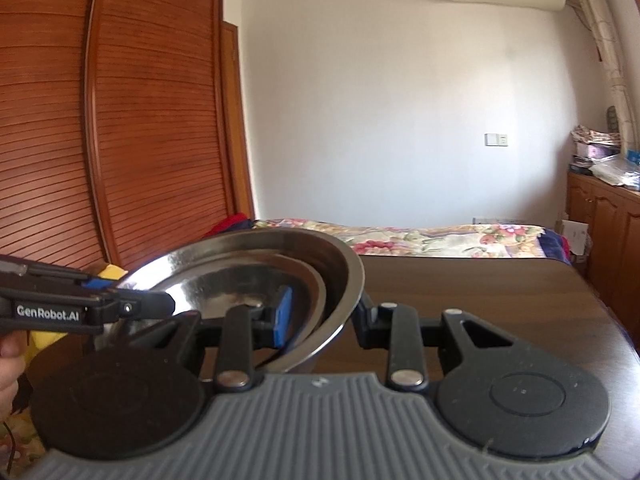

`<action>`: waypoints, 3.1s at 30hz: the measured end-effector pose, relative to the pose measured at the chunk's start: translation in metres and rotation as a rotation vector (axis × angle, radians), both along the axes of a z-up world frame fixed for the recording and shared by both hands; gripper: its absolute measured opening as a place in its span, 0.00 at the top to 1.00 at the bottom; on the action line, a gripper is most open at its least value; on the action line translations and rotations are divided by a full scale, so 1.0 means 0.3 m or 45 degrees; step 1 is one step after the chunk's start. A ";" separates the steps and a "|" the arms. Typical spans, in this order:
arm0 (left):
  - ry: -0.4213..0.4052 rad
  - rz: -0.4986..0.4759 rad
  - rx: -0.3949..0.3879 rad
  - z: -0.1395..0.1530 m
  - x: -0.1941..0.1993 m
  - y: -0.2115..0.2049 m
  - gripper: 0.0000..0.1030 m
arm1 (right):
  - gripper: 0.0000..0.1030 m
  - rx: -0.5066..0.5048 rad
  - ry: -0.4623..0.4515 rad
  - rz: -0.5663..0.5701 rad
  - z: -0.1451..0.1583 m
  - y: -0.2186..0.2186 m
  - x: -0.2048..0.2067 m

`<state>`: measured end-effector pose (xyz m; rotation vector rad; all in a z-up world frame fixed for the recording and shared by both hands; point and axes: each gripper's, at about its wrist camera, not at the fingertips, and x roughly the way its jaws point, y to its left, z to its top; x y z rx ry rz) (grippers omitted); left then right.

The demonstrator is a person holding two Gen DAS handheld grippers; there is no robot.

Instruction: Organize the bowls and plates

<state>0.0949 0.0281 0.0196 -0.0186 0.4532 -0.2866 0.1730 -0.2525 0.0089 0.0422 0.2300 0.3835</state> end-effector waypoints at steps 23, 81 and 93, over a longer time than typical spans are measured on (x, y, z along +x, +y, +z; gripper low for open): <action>0.048 0.127 -0.008 -0.040 -0.024 0.172 0.64 | 0.67 -0.037 0.076 0.134 -0.026 0.171 0.028; -0.103 0.183 0.086 0.047 -0.156 0.070 0.00 | 0.08 -0.018 -0.026 -0.023 0.028 0.053 -0.084; -0.169 0.152 0.110 0.095 -0.232 -0.065 0.00 | 0.00 -0.015 -0.090 -0.161 0.086 -0.057 -0.176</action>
